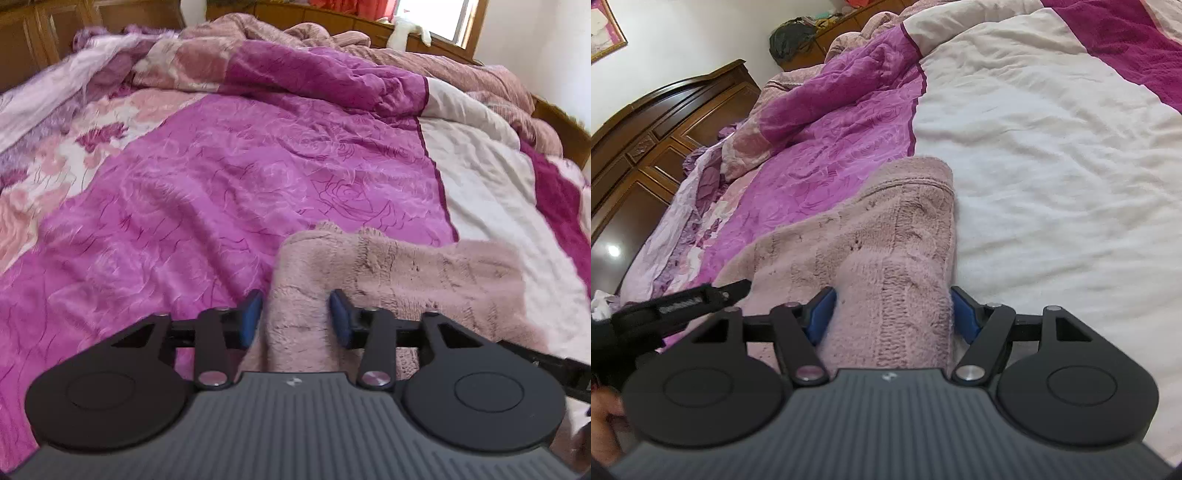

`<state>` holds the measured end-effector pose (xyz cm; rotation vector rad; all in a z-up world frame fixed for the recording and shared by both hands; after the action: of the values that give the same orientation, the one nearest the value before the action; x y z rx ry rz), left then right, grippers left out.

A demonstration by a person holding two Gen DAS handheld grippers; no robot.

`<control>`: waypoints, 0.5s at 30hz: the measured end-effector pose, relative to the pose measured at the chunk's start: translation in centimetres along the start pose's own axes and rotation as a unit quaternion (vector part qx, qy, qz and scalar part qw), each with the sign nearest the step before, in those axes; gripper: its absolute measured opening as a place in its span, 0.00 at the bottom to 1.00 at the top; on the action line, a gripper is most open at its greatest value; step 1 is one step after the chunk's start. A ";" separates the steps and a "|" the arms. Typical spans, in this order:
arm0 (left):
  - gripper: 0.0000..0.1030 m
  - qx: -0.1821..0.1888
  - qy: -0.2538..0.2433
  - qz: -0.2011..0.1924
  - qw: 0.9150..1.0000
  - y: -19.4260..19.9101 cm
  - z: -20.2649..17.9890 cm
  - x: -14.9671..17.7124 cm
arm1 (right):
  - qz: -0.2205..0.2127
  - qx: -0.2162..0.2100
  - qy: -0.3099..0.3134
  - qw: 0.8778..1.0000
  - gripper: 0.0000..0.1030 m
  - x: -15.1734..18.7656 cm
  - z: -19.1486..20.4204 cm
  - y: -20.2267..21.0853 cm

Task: Fold small clothes
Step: 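Open the left gripper to release the folded edge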

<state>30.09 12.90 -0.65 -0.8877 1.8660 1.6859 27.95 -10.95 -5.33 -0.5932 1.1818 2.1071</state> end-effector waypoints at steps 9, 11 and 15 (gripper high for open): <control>0.77 0.033 0.015 0.048 0.998 4.2 1.3 1.9 | 0.024 -0.023 -0.028 0.999 0.69 0.6 -0.5 3.1; 0.82 0.045 0.019 0.058 0.997 4.7 1.4 2.5 | 0.032 -0.031 -0.037 0.998 0.69 1.1 -0.7 3.8; 0.90 0.047 0.026 0.078 0.995 4.8 1.9 3.7 | 0.041 -0.034 -0.031 0.998 0.70 1.8 -0.6 4.3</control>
<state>23.94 14.43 -0.29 -0.7728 2.0798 1.6642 23.70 -12.58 -4.36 -0.5138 1.1218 2.2251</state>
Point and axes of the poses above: each gripper's, at about its wrist camera, not at the fingertips, and y roughly against the way its jaws point, z to its left, x to its underside, the point moved 8 cm from there along -y, roughly the way its jaws point, and after that the axes turned 3 degrees about -y, right-handed, at the moved point
